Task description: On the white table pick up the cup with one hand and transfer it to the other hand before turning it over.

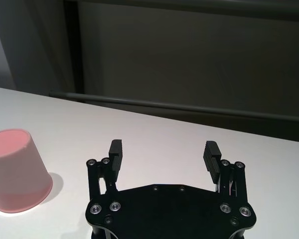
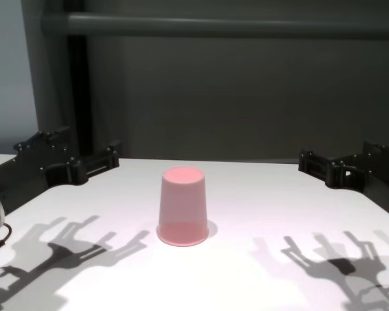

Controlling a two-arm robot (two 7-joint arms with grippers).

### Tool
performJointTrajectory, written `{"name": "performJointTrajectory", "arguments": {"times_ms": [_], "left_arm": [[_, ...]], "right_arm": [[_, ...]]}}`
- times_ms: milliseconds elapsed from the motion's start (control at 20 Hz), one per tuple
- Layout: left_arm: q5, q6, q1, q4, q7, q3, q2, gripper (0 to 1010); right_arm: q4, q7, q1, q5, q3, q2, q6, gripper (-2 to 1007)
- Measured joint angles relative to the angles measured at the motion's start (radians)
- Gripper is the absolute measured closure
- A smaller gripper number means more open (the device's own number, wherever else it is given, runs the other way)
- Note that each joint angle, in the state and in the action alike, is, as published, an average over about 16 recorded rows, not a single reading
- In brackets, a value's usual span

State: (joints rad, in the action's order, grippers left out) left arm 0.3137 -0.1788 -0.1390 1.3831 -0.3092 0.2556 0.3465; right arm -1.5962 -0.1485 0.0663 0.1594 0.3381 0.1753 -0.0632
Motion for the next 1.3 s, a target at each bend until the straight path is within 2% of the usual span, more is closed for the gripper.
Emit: {"name": "performJointTrajectory", "arguments": {"times_ms": [1300], "left_arm": [[0.000, 0.000, 0.000, 0.000, 0.000, 0.000, 0.000, 9]], "right_arm": [[0.000, 0.000, 0.000, 0.000, 0.000, 0.000, 0.000, 5]]}}
